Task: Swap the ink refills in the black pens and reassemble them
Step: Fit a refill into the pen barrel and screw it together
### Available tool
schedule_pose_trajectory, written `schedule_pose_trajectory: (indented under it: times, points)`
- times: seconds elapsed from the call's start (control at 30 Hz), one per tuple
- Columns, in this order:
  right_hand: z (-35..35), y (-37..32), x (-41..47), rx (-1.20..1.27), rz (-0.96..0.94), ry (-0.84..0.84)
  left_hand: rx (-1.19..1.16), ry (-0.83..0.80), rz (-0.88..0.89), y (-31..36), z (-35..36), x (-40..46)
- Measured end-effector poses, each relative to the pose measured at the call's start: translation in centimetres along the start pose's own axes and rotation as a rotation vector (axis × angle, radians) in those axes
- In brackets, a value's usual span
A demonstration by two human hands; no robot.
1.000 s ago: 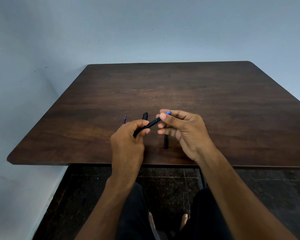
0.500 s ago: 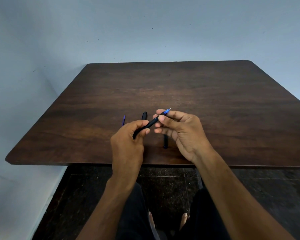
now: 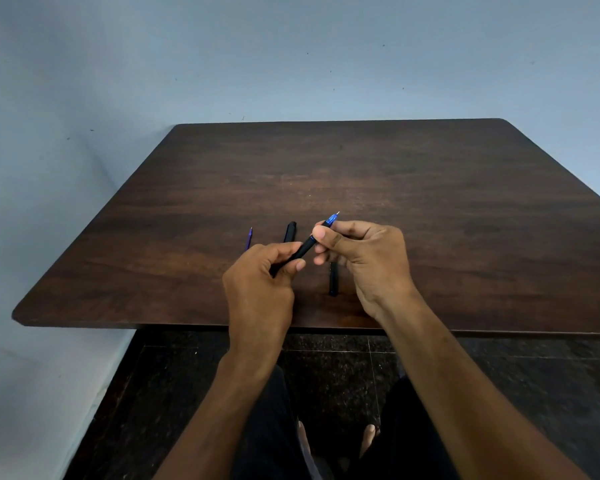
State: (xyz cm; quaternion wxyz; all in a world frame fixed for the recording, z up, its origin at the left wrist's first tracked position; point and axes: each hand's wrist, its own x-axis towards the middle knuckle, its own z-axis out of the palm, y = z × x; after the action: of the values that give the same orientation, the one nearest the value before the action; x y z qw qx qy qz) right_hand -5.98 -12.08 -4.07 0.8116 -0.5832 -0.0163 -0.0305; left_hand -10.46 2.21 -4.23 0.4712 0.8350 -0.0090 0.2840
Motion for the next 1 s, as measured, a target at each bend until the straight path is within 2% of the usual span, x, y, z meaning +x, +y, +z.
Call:
schedule_pose_trajectory:
  times: [0.13, 0.2, 0.4, 0.57, 0.87, 1.0]
  points:
    - [0.5, -0.1, 0.0, -0.035, 0.01, 0.009, 0.009, 0.0, 0.007, -0.2, -0.3, 0.1]
    - [0.5, -0.5, 0.2, -0.127, 0.018, -0.024, 0.021, 0.005, -0.004, -0.6, -0.8, 0.3]
    - [0.9, -1.4, 1.9, -0.649, -0.042, 0.026, 0.077, 0.052, -0.058, -1.8, -2.4, 1.3]
    - [3.5, -0.9, 4.2, -0.964, 0.014, -0.025, 0.104, 0.083, -0.059, -2.1, -3.0, 1.8]
    - [6.9, 1.3, 8.1, -1.331, 0.143, -0.056, 0.125, 0.091, -0.093, -2.6, -3.9, 1.8]
    - [7.4, 1.4, 8.4, -1.369, 0.158, -0.024, 0.135, 0.075, -0.117, -2.9, -4.0, 1.8]
